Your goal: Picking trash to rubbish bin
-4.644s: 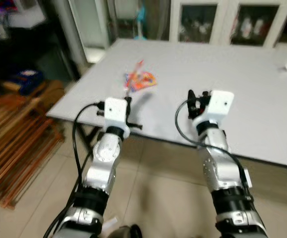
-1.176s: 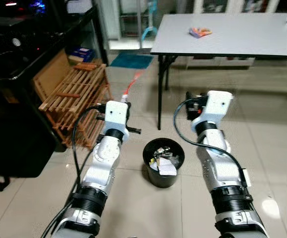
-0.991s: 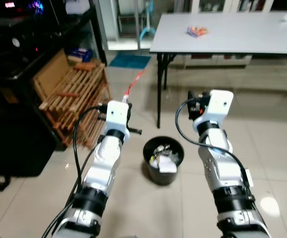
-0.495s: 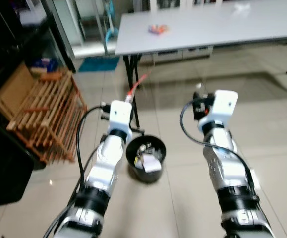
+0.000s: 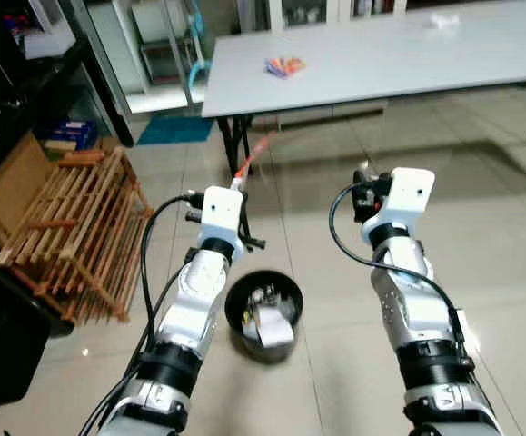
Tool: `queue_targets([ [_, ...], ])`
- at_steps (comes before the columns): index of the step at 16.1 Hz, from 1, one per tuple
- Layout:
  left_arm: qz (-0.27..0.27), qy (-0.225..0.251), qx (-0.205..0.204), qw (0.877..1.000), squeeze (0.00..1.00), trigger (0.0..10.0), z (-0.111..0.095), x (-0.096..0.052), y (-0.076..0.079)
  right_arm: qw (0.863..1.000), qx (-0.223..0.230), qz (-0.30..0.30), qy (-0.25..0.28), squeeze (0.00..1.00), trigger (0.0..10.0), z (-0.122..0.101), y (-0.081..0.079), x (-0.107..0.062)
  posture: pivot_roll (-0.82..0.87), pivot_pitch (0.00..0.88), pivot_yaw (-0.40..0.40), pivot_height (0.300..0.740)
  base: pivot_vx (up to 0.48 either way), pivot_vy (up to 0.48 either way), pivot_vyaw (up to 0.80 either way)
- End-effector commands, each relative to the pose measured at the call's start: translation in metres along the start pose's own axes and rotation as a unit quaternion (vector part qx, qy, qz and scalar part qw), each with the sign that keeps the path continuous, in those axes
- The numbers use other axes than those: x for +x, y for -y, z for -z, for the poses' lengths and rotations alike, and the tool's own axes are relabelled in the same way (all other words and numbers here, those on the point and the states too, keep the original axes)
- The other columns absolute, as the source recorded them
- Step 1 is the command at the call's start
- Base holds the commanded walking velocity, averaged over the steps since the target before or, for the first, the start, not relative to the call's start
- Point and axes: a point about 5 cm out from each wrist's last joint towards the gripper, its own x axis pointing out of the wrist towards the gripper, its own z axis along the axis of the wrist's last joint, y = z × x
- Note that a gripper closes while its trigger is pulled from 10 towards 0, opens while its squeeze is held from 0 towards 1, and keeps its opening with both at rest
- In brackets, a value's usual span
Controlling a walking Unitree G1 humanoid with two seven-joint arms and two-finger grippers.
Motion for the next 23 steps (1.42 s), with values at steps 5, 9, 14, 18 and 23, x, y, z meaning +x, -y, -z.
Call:
queue_targets([
  [5,-0.019,-0.001,0.008,1.0,0.0,10.0,0.0,-0.001,-0.012,1.0,0.009,-0.021,0.003,0.0,10.0,-0.003,-0.013,0.002,-0.02,0.008,0.112,0.74,0.418,0.0,0.0],
  [9,-0.019,-0.004,0.009,1.0,0.0,10.0,0.001,-0.001,-0.012,1.0,0.007,-0.023,0.001,0.0,10.0,-0.003,-0.014,0.002,-0.02,0.006,0.112,0.74,0.094,0.0,0.0],
  [14,-0.02,-0.034,0.013,0.999,0.0,10.0,0.014,0.002,-0.021,1.0,0.006,-0.024,0.001,0.0,10.0,-0.002,-0.015,0.002,-0.02,0.003,0.117,0.74,0.0,0.0,0.0],
  [18,-0.028,-0.033,0.022,0.999,0.0,10.0,0.012,0.007,-0.03,1.0,0.006,-0.023,0.001,0.0,10.0,-0.002,-0.015,0.001,-0.03,0.0,0.118,0.74,0.16,0.0,0.0],
  [23,-0.026,-0.029,0.024,0.999,0.0,10.0,0.011,0.008,-0.028,1.0,0.005,-0.023,0.001,0.0,10.0,-0.002,-0.015,0.002,-0.02,0.001,0.114,0.74,0.352,0.0,0.0],
])
